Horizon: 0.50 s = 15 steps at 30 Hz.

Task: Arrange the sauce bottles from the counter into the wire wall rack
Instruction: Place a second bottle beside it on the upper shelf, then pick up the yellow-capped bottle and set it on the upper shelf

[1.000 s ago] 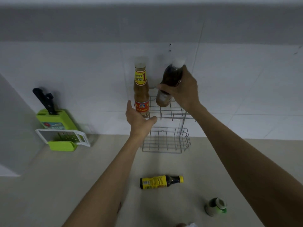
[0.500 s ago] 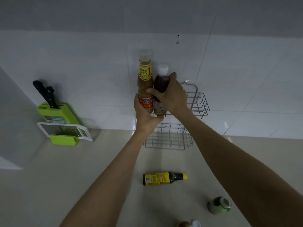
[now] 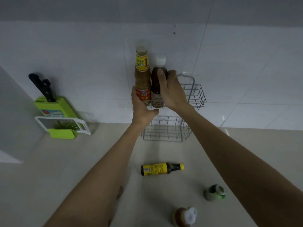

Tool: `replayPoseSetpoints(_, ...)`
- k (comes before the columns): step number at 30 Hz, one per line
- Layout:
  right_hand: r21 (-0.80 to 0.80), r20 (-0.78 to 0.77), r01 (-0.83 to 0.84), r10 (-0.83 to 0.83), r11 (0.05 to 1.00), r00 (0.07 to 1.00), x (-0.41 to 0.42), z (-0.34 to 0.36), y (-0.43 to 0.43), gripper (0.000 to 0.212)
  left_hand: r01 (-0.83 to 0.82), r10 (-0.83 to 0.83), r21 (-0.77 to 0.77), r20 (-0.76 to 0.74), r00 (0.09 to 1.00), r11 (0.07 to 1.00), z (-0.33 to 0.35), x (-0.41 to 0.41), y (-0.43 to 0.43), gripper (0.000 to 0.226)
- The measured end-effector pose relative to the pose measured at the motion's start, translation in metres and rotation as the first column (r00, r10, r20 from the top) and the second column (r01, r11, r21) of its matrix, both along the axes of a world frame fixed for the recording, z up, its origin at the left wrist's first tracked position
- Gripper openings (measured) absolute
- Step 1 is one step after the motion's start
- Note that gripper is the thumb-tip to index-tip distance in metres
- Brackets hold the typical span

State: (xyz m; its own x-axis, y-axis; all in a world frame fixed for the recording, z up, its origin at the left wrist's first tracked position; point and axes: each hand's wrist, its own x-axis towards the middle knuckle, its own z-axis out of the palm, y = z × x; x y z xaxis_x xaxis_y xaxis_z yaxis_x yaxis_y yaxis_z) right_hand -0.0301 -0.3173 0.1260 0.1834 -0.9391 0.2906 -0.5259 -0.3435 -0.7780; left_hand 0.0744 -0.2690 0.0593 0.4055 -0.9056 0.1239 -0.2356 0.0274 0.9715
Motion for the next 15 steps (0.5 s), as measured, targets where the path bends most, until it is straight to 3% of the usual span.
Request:
replayPoseSetpoints(5,-0.283,0.227,0.127,-0.062,0.951,0.972,-0.036,-0.049,0.034,0.039,-0.116,0.116,-0.004,0.093,0.989,0.993,-0.037,-0.028,0.048,0.11)
replayPoseSetpoints(7,-0.23,0.131,0.052,-0.021,0.972,0.991,-0.056,-0.087,0.051,0.032,-0.053,0.032,0.118,0.174,0.984,0.992,-0.078,-0.042,0.081,0.099)
replayPoseSetpoints(8,-0.166,0.054,0.007,0.002,0.986,0.999,-0.065,-0.107,0.059,0.031,0.028,-0.091,0.246,0.247,0.965,0.969,-0.1,-0.046,0.096,0.095)
replayPoseSetpoints(9,-0.099,-0.02,-0.024,0.022,0.995,1.0,-0.073,-0.126,0.068,0.032,0.105,-0.252,0.4,0.337,0.907,0.911,-0.123,-0.048,0.11,0.092)
replayPoseSetpoints(11,0.029,-0.114,-0.049,0.052,0.998,0.992,-0.088,-0.157,0.084,0.035,0.134,-0.516,0.622,0.489,0.703,0.772,-0.158,-0.048,0.132,0.086)
replayPoseSetpoints(13,0.147,-0.17,-0.049,0.074,0.988,0.983,-0.099,-0.176,0.095,0.036,0.074,-0.588,0.664,0.597,0.545,0.744,-0.176,-0.045,0.145,0.075)
replayPoseSetpoints(15,0.239,-0.221,-0.042,0.096,0.97,0.971,-0.107,-0.186,0.101,0.038,0.026,-0.58,0.638,0.681,0.447,0.77,-0.179,-0.042,0.144,0.066)
